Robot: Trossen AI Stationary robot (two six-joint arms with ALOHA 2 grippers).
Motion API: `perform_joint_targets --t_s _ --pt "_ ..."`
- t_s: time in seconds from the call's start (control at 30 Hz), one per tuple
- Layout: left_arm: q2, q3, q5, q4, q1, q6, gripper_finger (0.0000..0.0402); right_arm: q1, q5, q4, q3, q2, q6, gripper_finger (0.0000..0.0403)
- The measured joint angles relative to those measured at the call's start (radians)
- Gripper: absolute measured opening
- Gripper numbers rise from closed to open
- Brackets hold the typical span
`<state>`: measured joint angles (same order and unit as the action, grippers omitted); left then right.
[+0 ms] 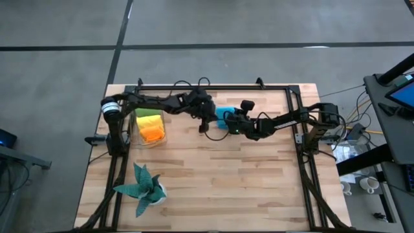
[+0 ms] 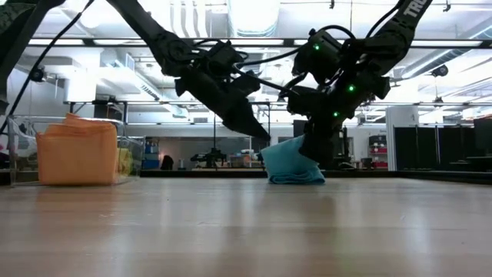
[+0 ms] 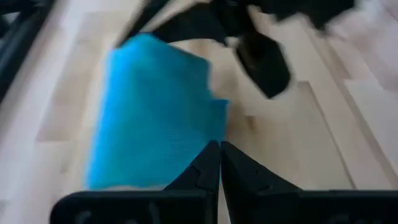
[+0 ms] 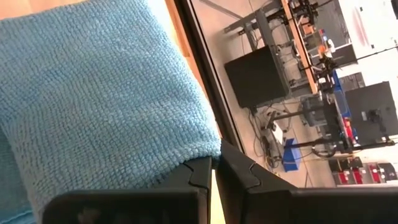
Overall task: Roll microfiber towels into tight, uniform cylinder then place into a basket
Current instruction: Roll the blue microfiber towel
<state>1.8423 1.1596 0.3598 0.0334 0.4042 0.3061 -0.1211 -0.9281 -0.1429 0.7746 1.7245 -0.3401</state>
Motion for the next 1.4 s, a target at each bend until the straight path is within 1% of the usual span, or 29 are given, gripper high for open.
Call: perform_joint_targets --t_s 0.07,0.17,0.27,0.33,0.4,0.6,0.83,1.03,1.3,1.4 --pt "0.015 -0.002 0.0 0.019 -0.02 0.018 0.0 0.0 0.0 0.003 0.0 0.0 0.0 0.0008" --pt "0.042 -0.003 -0.002 0.033 -0.03 0.005 0.0 0.0 0.0 0.005 0.0 0.0 0.005 0.0008" --pt "0.092 -0.002 -0.031 0.06 -0.03 -0.012 0.0 0.0 0.003 0.009 0.0 0.0 0.023 0.0008" --pt "0.128 0.0 -0.069 0.07 -0.029 -0.013 0.0 0.0 0.008 0.011 0.0 0.0 0.027 0.0008" --pt "0.144 -0.001 -0.074 0.07 -0.024 -0.022 0.0 0.001 0.011 0.012 0.0 0.0 0.028 0.0008" --pt "0.148 -0.002 -0.092 0.115 -0.024 -0.038 0.0 0.001 0.022 0.013 0.0 0.0 0.075 0.0008" --pt "0.154 0.0 -0.121 0.129 -0.025 -0.04 0.0 0.001 0.097 0.018 0.0 0.0 0.15 0.0008" --pt "0.176 0.0 -0.186 0.15 -0.024 -0.04 0.0 0.032 0.098 0.01 0.0 0.0 0.107 0.0008" --pt "0.179 -0.001 -0.194 0.168 -0.024 -0.04 0.0 0.077 0.09 0.007 0.0 -0.001 0.043 0.0008" --pt "0.179 -0.001 -0.194 0.168 -0.024 -0.041 0.0 0.087 0.09 0.021 0.0 -0.001 -0.023 0.0008"
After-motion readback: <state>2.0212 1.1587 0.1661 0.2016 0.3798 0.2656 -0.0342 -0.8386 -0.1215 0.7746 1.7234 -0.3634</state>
